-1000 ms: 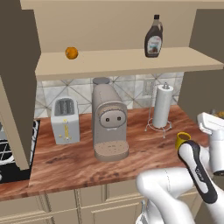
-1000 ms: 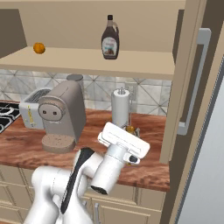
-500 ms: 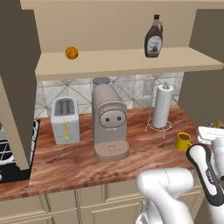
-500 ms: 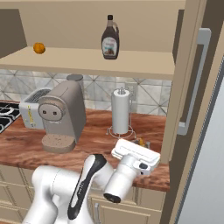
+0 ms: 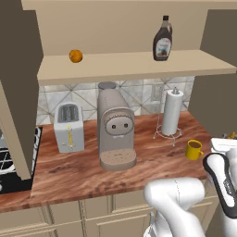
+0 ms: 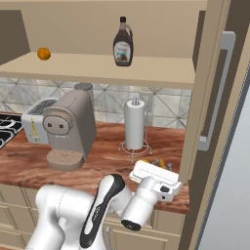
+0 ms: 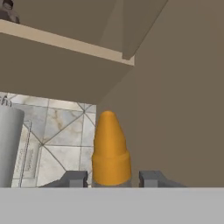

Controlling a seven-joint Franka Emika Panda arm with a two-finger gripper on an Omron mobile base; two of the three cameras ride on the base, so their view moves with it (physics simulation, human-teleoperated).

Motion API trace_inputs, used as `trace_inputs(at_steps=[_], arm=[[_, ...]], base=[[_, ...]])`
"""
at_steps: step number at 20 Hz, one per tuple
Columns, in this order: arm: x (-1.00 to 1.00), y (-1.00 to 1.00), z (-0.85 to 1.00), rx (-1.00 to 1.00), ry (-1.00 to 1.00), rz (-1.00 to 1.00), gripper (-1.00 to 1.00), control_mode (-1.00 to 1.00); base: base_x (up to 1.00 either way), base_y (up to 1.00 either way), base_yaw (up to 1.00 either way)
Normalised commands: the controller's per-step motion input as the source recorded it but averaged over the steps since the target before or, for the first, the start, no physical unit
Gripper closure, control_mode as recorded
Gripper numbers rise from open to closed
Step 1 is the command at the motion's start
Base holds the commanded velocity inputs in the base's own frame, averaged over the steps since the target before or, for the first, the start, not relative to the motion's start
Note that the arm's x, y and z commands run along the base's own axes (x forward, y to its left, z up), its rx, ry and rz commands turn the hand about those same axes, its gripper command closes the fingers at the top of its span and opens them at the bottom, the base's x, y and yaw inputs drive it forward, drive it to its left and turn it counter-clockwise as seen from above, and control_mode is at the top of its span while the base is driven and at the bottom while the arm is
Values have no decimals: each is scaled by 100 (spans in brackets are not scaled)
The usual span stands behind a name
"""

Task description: Pick the syrup bottle and honey bottle from the cabinet and place them next to the mug.

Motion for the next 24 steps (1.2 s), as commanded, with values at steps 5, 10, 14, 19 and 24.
trace_inputs(at_steps=[5, 10, 14, 19, 24], arm=[[0, 23, 0, 5, 0, 0, 100, -100], [1, 47, 0, 14, 0, 3, 100, -100], [3, 5, 0, 1, 0, 0, 100, -100], [0, 0, 0, 0, 0, 0, 100, -100], [23, 0, 0, 0, 0, 0, 100, -100]], base=[[0, 0, 0], [0, 0, 0], [0, 0, 0], [0, 0, 0], [0, 0, 0]])
